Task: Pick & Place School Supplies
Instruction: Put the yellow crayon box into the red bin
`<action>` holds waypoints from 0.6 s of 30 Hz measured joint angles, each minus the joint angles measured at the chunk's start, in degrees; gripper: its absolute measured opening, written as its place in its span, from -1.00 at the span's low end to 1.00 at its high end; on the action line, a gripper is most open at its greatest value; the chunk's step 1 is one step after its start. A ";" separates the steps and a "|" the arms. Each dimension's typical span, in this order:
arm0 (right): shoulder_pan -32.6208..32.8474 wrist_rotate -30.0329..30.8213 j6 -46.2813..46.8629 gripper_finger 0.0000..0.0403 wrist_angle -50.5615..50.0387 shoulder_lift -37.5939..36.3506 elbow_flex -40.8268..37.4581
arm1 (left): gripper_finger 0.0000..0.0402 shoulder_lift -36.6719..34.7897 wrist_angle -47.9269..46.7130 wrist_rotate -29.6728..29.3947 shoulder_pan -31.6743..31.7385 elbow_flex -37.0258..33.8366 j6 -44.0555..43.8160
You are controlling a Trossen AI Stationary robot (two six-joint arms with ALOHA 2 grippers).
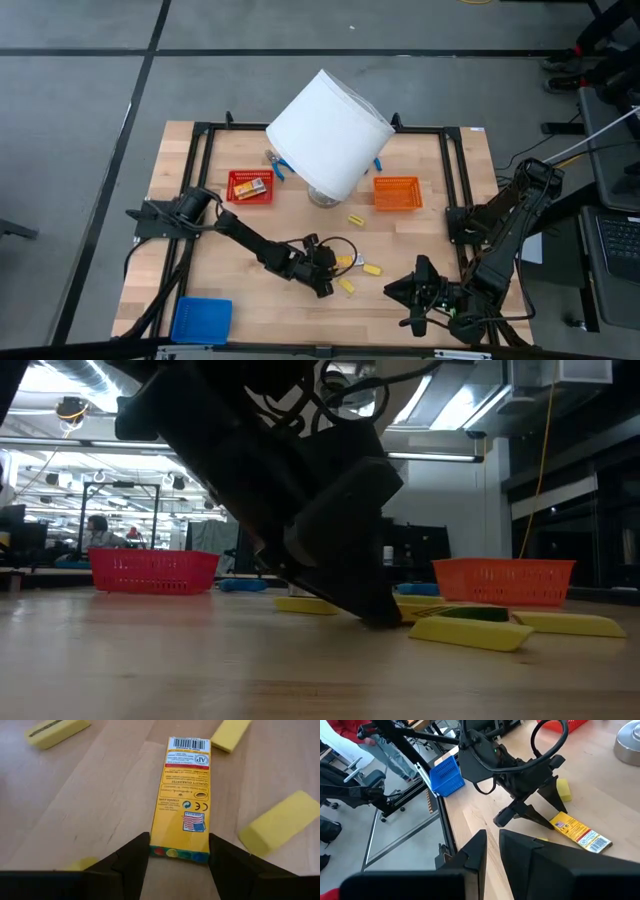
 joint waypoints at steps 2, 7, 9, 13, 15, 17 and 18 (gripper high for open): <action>0.00 0.75 0.49 -0.73 0.02 0.00 0.00 | -0.17 -0.05 -0.19 -0.59 0.00 -0.06 -2.03; 0.00 1.05 1.31 -0.73 0.05 0.00 0.00 | -0.34 -1.22 -1.39 -0.99 -0.20 -0.18 -5.41; 0.00 1.04 1.27 -0.73 0.31 0.00 0.00 | -0.36 -3.03 -3.92 -1.72 -0.22 -0.35 -5.85; 0.00 1.63 1.20 -0.73 0.46 -0.02 0.00 | -0.38 -9.21 -16.37 -6.10 -0.81 -0.57 -8.71; 0.00 2.45 0.91 -0.73 0.46 -0.02 0.02 | -0.38 -13.41 -24.72 -9.15 -1.11 -0.32 -11.79; -0.02 3.44 0.08 -0.73 0.48 -0.02 0.02 | -0.38 -17.19 -35.14 -11.52 -1.45 -0.35 -15.95; -0.02 3.96 -0.08 -0.73 0.50 -0.02 0.04 | -0.38 -19.09 -40.57 -12.58 -1.71 -0.42 -18.21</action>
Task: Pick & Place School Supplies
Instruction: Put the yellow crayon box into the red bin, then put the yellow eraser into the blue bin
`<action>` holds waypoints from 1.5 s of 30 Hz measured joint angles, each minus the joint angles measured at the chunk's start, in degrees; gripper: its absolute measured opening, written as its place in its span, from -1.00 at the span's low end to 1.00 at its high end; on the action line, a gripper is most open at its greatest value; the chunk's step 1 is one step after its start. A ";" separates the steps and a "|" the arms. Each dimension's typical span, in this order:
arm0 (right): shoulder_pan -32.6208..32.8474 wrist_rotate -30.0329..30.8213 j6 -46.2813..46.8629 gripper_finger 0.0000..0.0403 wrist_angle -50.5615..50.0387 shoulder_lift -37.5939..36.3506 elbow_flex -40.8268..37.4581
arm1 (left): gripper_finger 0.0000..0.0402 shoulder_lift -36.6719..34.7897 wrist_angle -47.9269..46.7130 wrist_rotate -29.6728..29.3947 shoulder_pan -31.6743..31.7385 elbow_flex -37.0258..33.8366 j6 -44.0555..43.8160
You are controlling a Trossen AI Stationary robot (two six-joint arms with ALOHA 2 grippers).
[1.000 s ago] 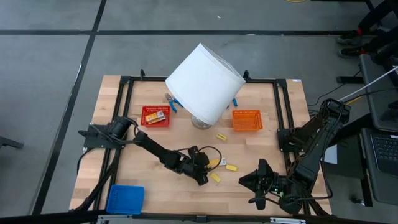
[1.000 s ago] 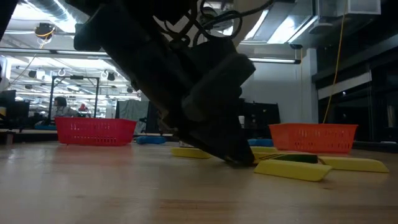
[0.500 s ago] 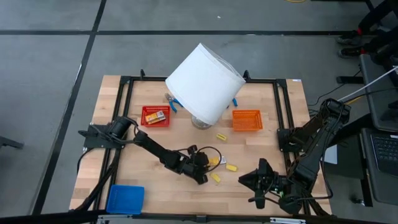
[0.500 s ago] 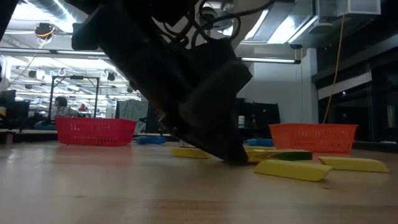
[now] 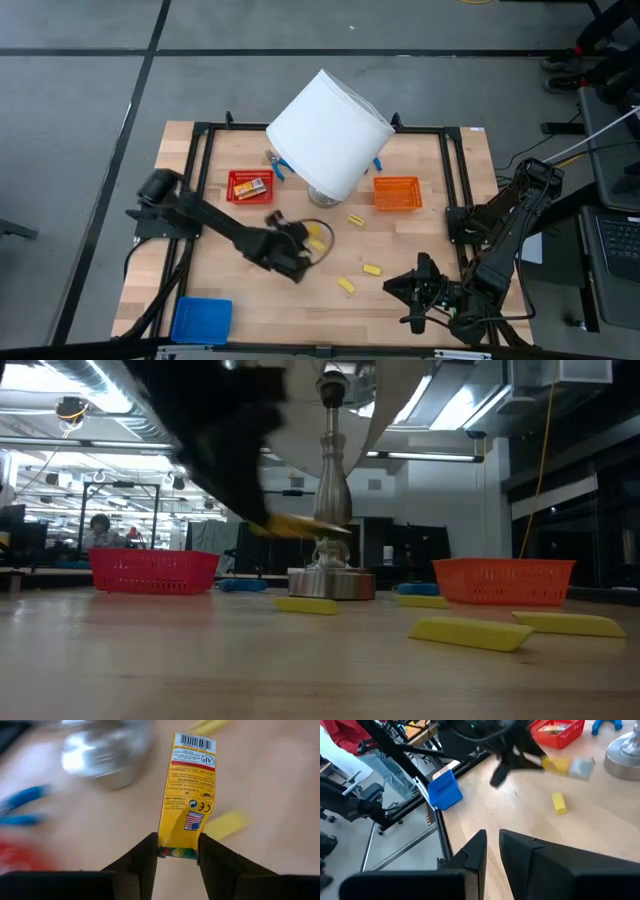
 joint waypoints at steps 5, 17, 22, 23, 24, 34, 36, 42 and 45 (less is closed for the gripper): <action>-0.33 1.44 -1.49 -0.73 -0.06 0.00 0.01 | -0.38 -8.67 -27.81 -1.20 -0.56 -0.07 -18.62; -0.76 6.09 -2.13 -0.73 -0.38 0.00 0.01 | -0.38 -25.94 -29.70 6.05 11.26 -19.58 -23.49; -0.76 6.94 -2.08 -0.73 -0.28 0.00 0.01 | -0.25 -31.46 -15.80 7.80 16.62 -28.04 -11.88; -0.88 7.02 -2.10 -0.73 -0.11 0.00 0.01 | -0.20 -32.30 -14.88 7.81 17.59 -28.76 -10.69; -0.99 7.00 -2.04 -0.73 0.04 0.00 0.01 | -0.15 -33.08 -14.71 7.64 18.39 -29.22 -9.69; -2.01 7.15 -2.20 -0.73 0.29 0.00 0.01 | 0.19 -43.99 -16.13 7.16 18.81 -29.35 -6.04; -2.17 7.17 -2.40 -0.73 0.36 0.00 0.01 | 0.20 -47.02 -14.61 9.81 17.02 -29.35 -5.73; -2.44 8.48 -3.45 -0.73 0.05 0.00 0.01 | 0.18 -50.61 5.58 21.97 5.70 -29.35 8.63; -3.09 8.13 -4.34 -0.73 -0.25 0.00 0.01 | 0.17 -47.01 15.95 21.96 -0.50 -29.31 19.26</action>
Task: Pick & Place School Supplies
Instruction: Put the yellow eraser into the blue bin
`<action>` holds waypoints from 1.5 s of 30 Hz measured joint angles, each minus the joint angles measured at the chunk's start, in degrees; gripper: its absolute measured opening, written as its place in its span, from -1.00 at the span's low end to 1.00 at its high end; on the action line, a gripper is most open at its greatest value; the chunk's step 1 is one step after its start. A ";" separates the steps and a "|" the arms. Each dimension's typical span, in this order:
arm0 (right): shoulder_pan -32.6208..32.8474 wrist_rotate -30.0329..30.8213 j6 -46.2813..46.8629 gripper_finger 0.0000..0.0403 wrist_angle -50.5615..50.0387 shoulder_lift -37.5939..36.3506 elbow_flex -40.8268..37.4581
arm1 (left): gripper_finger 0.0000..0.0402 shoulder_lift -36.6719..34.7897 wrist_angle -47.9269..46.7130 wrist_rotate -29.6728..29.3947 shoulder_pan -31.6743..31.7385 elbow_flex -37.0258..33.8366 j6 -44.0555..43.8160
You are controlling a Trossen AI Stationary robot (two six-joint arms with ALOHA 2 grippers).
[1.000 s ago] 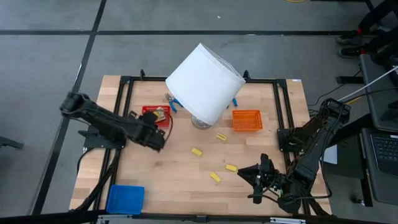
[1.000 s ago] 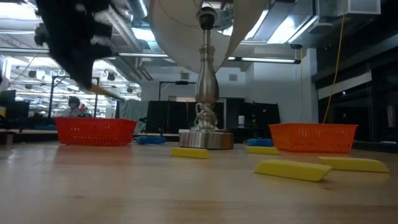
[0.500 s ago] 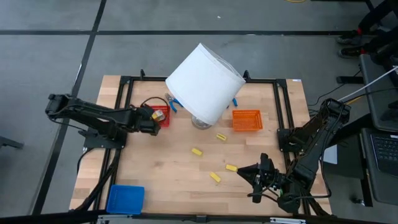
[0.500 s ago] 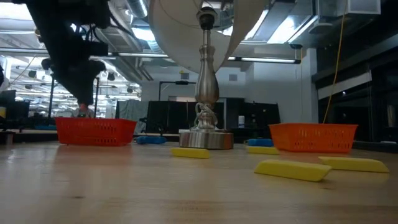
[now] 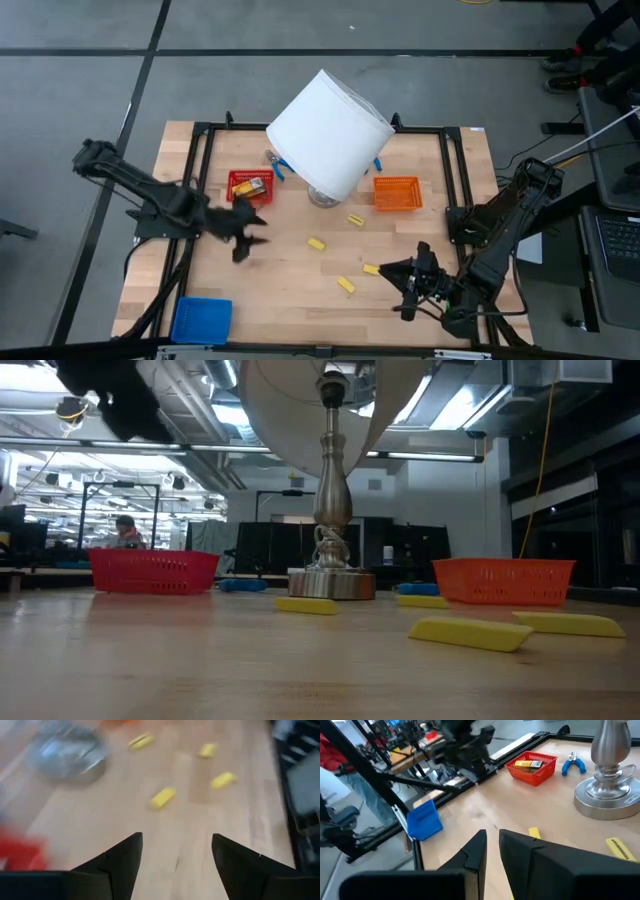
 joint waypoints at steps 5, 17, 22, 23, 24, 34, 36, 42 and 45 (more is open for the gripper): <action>-1.90 -3.96 -0.18 -0.73 -0.48 0.00 0.00 | 0.18 10.85 10.80 -5.25 -1.38 0.00 11.77; -0.21 -4.73 5.92 -0.73 0.33 0.00 0.00 | 0.23 34.38 35.87 21.52 12.90 0.07 29.89; 0.55 -5.69 5.88 -0.73 1.60 0.00 0.00 | 0.23 38.89 35.92 25.37 16.66 1.27 33.84; 0.64 -5.71 5.88 -0.73 1.63 0.00 0.00 | 0.23 39.40 36.01 25.39 17.19 1.60 34.56; 0.76 -5.70 5.88 -0.73 1.81 0.00 0.00 | 0.23 39.82 36.09 25.44 17.73 2.00 35.22; 0.97 -5.68 5.88 -0.73 1.96 0.00 0.00 | 0.23 45.56 35.75 28.79 20.35 5.84 39.16; 1.12 -5.66 5.88 -0.73 1.96 0.00 0.00 | 0.23 46.92 35.94 28.77 20.35 7.02 39.23; 1.38 -5.55 6.30 -0.73 1.98 0.00 0.00 | 0.23 50.80 35.78 27.63 20.33 9.27 39.80; 1.38 -5.55 6.54 -0.73 1.98 0.00 0.00 | 0.18 51.92 35.77 26.43 20.13 9.89 39.70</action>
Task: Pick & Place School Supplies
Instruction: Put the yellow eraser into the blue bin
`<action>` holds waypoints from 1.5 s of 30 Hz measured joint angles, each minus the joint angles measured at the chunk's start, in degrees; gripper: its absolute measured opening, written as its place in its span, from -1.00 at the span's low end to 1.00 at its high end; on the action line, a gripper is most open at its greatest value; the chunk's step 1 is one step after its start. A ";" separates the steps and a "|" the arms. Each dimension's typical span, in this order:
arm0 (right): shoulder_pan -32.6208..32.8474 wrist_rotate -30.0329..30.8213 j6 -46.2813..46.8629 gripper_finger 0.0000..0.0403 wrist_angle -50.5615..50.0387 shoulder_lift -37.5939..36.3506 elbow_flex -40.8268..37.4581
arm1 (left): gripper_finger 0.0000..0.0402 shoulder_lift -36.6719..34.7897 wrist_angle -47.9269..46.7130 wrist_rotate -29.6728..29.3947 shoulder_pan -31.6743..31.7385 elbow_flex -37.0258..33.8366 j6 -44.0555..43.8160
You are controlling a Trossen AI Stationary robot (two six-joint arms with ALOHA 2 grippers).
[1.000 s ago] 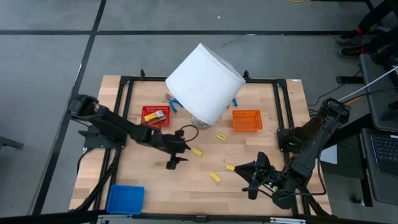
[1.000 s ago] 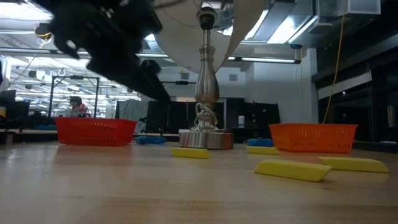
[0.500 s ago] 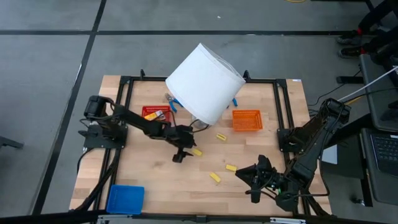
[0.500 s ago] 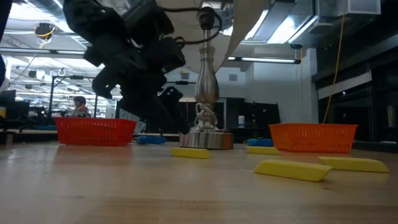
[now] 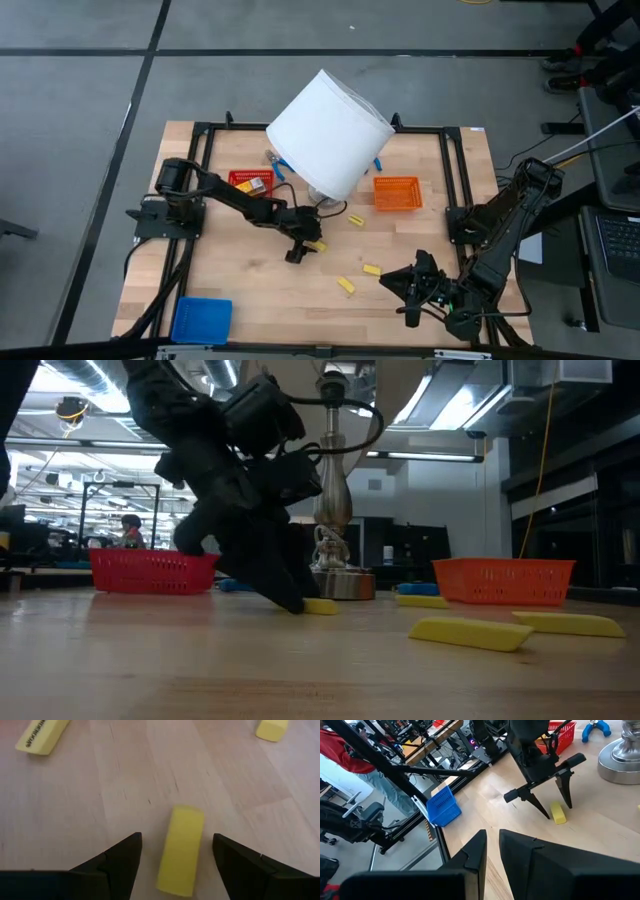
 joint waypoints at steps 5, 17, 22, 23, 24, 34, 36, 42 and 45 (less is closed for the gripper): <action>0.00 -0.02 0.41 -0.73 -0.04 0.00 0.00 | -0.11 0.10 -0.42 -0.58 -0.52 0.07 0.07; 0.00 0.00 0.67 -0.73 -0.02 0.00 0.00 | -0.67 -2.39 0.94 11.32 -0.82 -0.34 -8.78; -0.09 0.03 0.81 -0.73 -0.04 0.00 0.00 | -0.67 -10.75 -6.45 14.15 -3.26 -0.17 -13.73; -0.11 0.18 0.75 -0.73 0.00 0.00 0.00 | -0.67 -12.69 -9.43 14.33 -4.71 -0.21 -14.64; -0.14 0.41 0.67 -0.73 -0.02 0.00 0.00 | -0.67 -15.02 -12.34 14.87 -6.23 -0.23 -15.59; -0.98 3.47 -1.12 -0.73 0.04 0.00 0.00 | -0.67 -32.01 -30.13 -1.92 -32.98 -0.10 -46.24; -1.48 3.42 -1.50 -0.73 0.09 0.00 0.00 | -0.67 -32.68 -31.99 -7.78 -38.72 -0.10 -54.68; -2.50 2.88 -2.44 -0.73 1.07 0.00 0.00 | -0.67 -32.02 -36.52 -15.83 -51.94 -0.10 -75.76; -2.74 2.20 -3.76 -0.73 2.60 0.00 0.00 | -0.67 -31.34 -38.36 -16.89 -56.81 -0.12 -83.99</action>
